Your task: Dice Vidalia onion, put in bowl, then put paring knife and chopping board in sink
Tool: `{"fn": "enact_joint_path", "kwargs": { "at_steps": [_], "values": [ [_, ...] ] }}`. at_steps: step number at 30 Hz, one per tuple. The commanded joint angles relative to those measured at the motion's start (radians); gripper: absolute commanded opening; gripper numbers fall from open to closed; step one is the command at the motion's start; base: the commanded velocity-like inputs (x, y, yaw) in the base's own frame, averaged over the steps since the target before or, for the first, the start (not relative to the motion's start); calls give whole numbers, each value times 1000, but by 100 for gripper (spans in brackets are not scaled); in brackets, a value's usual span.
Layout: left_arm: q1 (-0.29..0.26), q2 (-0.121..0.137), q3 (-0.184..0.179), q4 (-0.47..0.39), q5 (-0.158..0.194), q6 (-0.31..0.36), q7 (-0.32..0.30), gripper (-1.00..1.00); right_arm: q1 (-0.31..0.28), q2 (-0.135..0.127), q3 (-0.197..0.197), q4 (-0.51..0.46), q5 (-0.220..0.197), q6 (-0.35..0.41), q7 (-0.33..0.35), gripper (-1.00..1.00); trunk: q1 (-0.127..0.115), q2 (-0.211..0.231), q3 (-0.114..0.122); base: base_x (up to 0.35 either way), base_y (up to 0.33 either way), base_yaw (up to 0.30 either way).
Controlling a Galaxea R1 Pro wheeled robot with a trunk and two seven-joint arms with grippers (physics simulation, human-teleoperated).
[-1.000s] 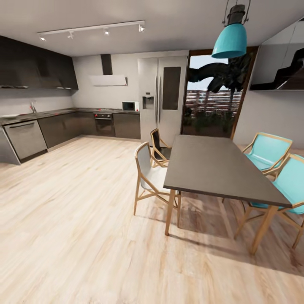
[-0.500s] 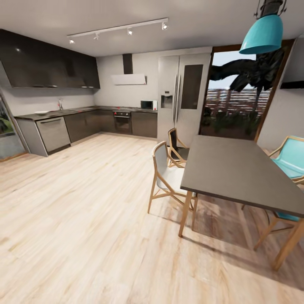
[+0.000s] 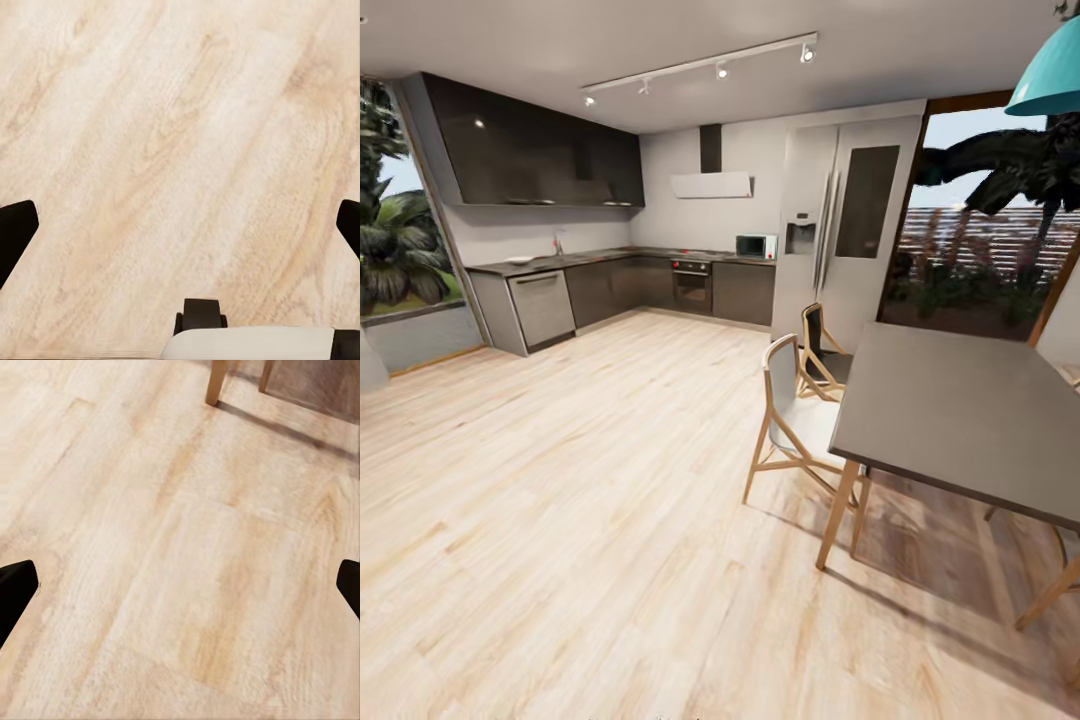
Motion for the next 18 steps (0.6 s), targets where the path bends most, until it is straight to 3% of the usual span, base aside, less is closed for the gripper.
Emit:
{"fn": "enact_joint_path", "kwargs": {
  "at_steps": [1, 18],
  "values": [
    [0, 0, 1, -1, 1, -1, 0, 100, -1, 0, 0, 1, 0, -3, -3, 100, 0, 0, -1, 0, 0, 274],
    [0, 0, 1, -1, 1, -1, 0, 100, -1, 1, 1, 1, 0, -3, -3, 100, 0, 0, -10, 0, 0, 275]
  ]
}}
